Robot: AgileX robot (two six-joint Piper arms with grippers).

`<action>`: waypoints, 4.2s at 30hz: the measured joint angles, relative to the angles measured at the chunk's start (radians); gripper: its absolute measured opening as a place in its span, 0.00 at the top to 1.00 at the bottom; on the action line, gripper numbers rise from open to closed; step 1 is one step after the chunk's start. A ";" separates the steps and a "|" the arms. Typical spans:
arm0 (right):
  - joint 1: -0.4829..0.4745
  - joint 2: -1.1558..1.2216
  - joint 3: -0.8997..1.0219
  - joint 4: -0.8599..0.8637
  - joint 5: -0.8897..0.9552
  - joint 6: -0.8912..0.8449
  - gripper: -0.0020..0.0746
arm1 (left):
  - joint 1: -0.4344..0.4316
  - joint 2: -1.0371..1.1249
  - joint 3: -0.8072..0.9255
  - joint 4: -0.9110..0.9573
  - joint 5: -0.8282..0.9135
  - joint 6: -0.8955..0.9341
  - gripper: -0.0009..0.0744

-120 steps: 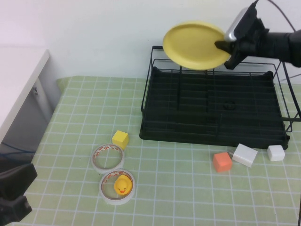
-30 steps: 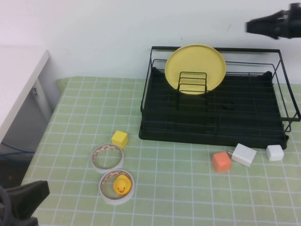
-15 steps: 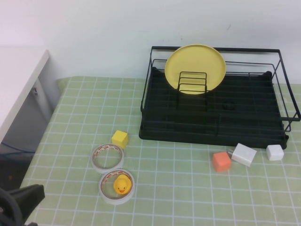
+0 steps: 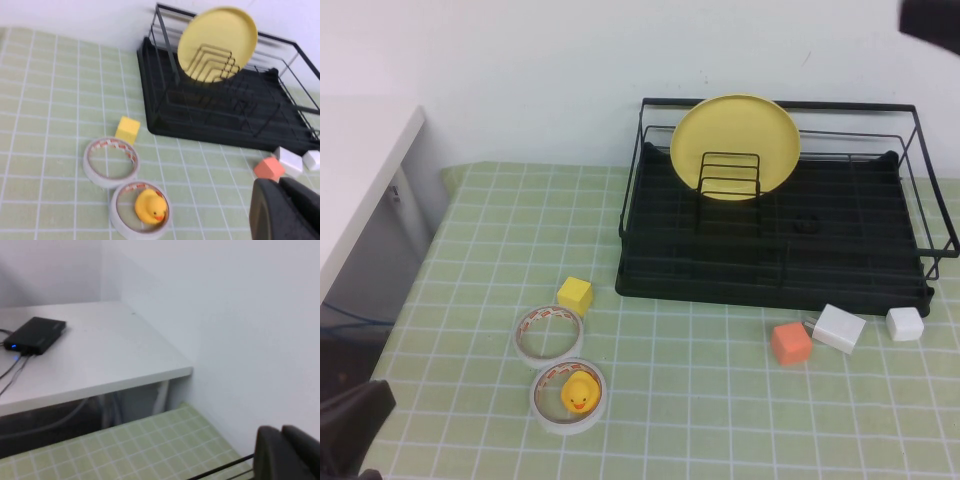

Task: Place plate on rack

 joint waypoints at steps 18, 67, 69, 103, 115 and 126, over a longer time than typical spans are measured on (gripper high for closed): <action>0.004 -0.625 0.520 0.157 -0.180 -0.195 0.96 | 0.000 -0.004 0.001 -0.139 -0.027 0.028 0.99; -0.095 -1.160 1.071 -1.275 -0.470 1.464 0.96 | 0.000 -0.004 0.001 -0.251 -0.019 0.043 0.99; -0.131 -1.191 1.077 -1.353 -0.419 1.522 0.96 | 0.000 -0.004 0.001 -0.251 -0.005 0.043 0.99; 0.036 -1.307 1.212 -1.422 -0.543 1.559 0.96 | 0.000 -0.004 0.001 -0.249 0.038 0.047 0.99; 0.036 -1.307 1.212 -1.422 -0.539 1.559 0.96 | 0.000 -0.004 0.001 -0.249 0.038 0.047 0.99; 0.036 -1.307 1.212 -1.422 -0.536 1.554 0.96 | 0.000 -0.004 0.001 -0.249 0.038 0.047 0.99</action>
